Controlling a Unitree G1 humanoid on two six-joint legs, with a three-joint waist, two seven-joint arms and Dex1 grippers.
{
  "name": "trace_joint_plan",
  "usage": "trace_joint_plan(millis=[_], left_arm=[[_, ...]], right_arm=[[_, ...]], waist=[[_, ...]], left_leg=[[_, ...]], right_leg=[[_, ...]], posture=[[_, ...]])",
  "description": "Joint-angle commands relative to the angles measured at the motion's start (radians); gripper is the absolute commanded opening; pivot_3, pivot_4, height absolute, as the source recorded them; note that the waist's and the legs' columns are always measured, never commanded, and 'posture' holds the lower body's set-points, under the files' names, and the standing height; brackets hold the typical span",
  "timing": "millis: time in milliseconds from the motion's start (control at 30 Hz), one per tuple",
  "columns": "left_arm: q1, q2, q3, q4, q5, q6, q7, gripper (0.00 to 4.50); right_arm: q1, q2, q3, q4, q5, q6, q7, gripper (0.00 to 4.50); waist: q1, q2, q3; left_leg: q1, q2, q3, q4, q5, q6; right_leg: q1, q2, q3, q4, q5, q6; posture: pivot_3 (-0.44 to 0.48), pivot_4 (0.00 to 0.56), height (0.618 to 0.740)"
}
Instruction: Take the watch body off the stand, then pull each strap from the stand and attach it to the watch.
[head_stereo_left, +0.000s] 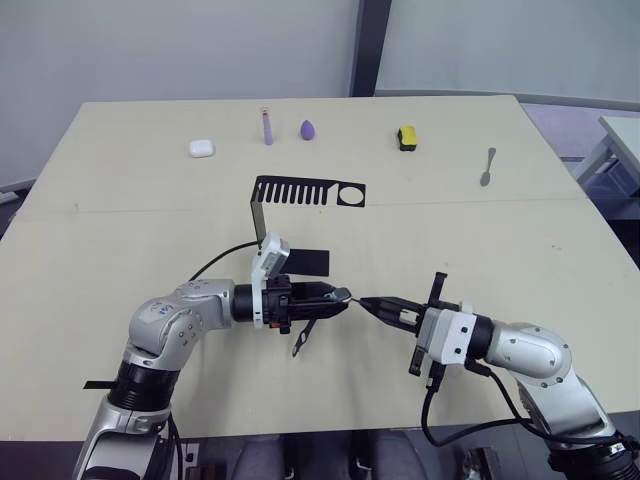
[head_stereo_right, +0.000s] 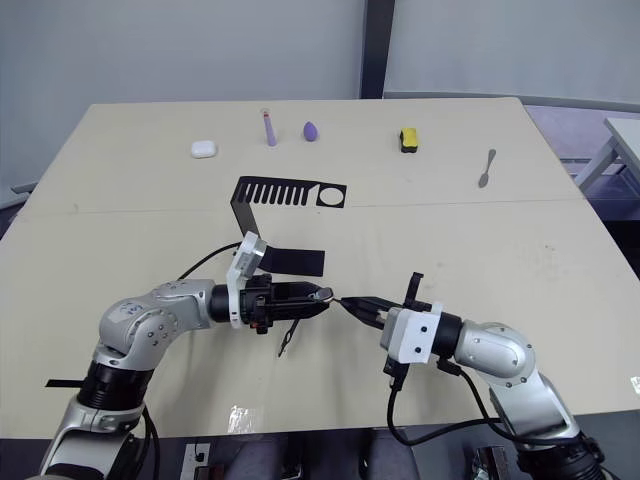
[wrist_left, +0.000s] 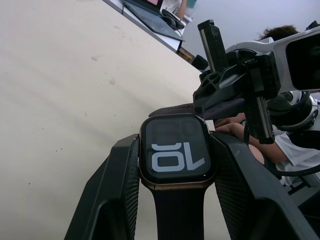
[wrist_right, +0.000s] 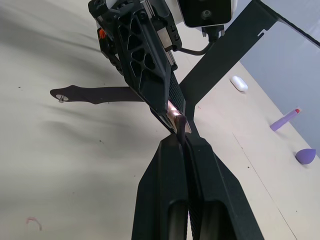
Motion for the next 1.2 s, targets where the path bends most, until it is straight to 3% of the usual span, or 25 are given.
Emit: trace_joint_plan(millis=[33,1200], left_arm=[[-0.005,0.000,0.003,-0.033,-0.016,-0.005,-0.005,1.61],[-0.048,-0.008,-0.004,-0.077,-0.030,0.082,0.056,1.61]], right_arm=[[-0.005,0.008,0.009,-0.001,0.004,-0.027,-0.002,0.00],[-0.035,0.023,0.034,0.018,-0.064,-0.069,-0.011,0.00]], waist=[[0.000,0.000,0.000],[0.000,0.000,0.000]], left_leg=[[0.000,0.000,0.000,0.000,0.000,0.000],[0.000,0.000,0.000,0.000,0.000,0.000]], right_leg=[[0.000,0.000,0.000,0.000,0.000,0.000],[0.000,0.000,0.000,0.000,0.000,0.000]], posture=[[0.000,0.150,0.740],[0.000,0.150,0.740]])
